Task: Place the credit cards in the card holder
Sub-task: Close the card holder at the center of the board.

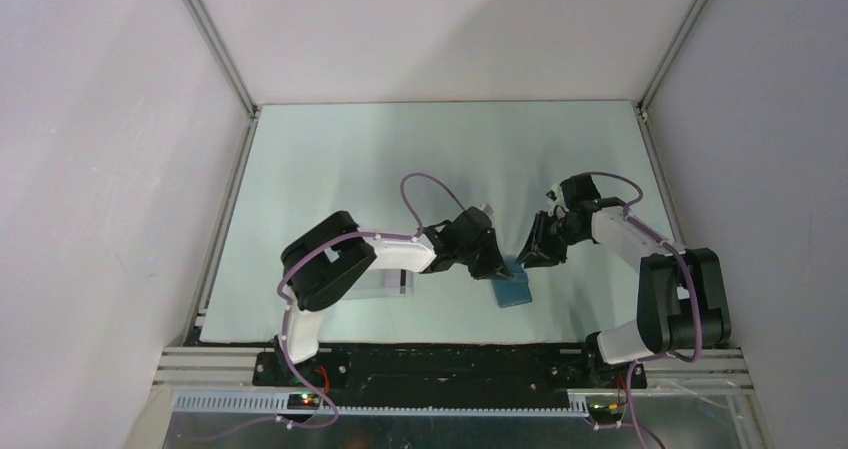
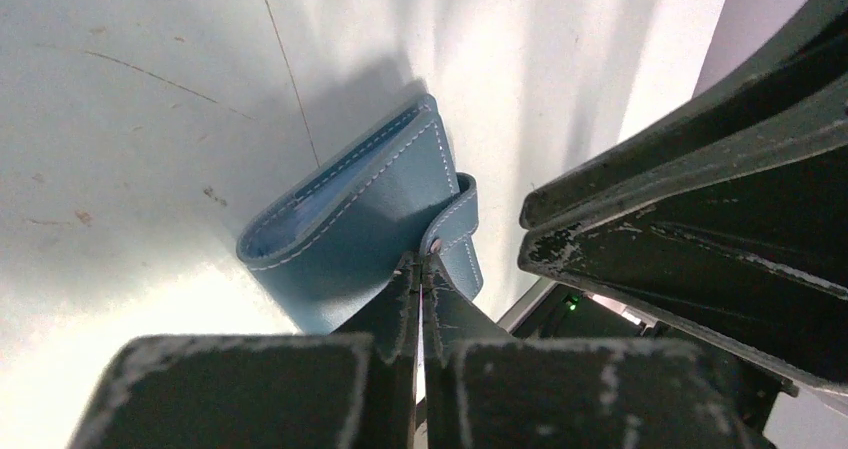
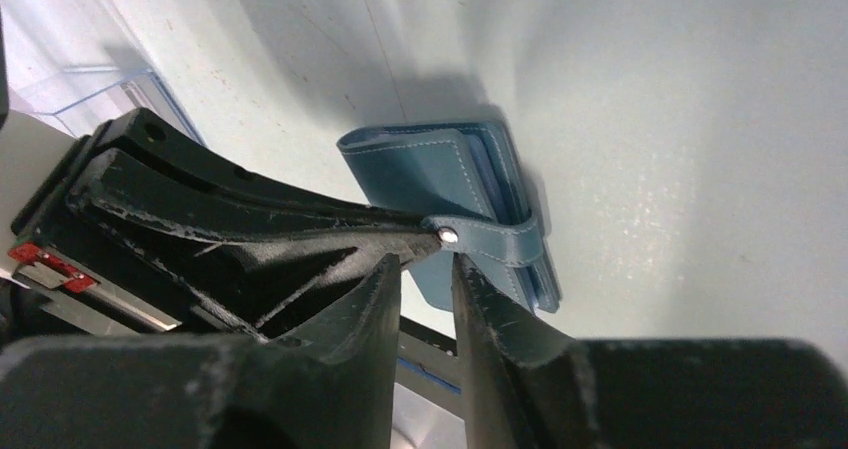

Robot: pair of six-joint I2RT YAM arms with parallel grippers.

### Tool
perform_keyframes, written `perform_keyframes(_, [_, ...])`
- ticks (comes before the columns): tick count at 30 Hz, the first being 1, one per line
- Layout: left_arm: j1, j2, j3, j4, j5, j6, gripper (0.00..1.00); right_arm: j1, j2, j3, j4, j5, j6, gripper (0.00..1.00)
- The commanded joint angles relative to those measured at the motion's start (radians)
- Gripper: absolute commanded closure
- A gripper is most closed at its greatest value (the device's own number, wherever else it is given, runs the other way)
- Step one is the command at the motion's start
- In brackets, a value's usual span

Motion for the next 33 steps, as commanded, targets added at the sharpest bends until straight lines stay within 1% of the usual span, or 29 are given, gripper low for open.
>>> perform_keyframes(1, [0.006, 0.021, 0.043, -0.003, -0.020, 0.026, 1.00, -0.006, -0.030, 0.016, -0.053, 0.035, -0.025, 0.73])
perform_keyframes(4, [0.006, 0.028, 0.047, -0.003, -0.011, 0.027, 1.00, 0.000, -0.026, 0.011, -0.056, 0.048, -0.024, 0.79])
perform_keyframes(9, [0.003, 0.032, 0.044, -0.003, -0.003, 0.027, 1.00, 0.017, -0.005, 0.008, -0.045, 0.065, -0.015, 0.94])
perform_keyframes(13, [0.002, 0.031, 0.044, -0.008, 0.000, 0.028, 1.00, 0.039, 0.014, 0.008, -0.034, 0.078, -0.008, 0.99])
perform_keyframes(15, [0.002, 0.025, 0.038, -0.015, -0.005, 0.029, 1.00, 0.050, 0.022, 0.007, -0.031, 0.085, -0.005, 1.00])
perform_keyframes(21, [0.003, 0.002, 0.026, -0.035, -0.026, 0.040, 1.00, 0.087, 0.036, 0.008, -0.023, 0.105, 0.005, 1.00])
perform_keyframes(33, [-0.007, -0.022, 0.041, -0.087, -0.044, 0.070, 1.00, 0.112, 0.051, 0.005, -0.022, 0.136, 0.009, 1.00])
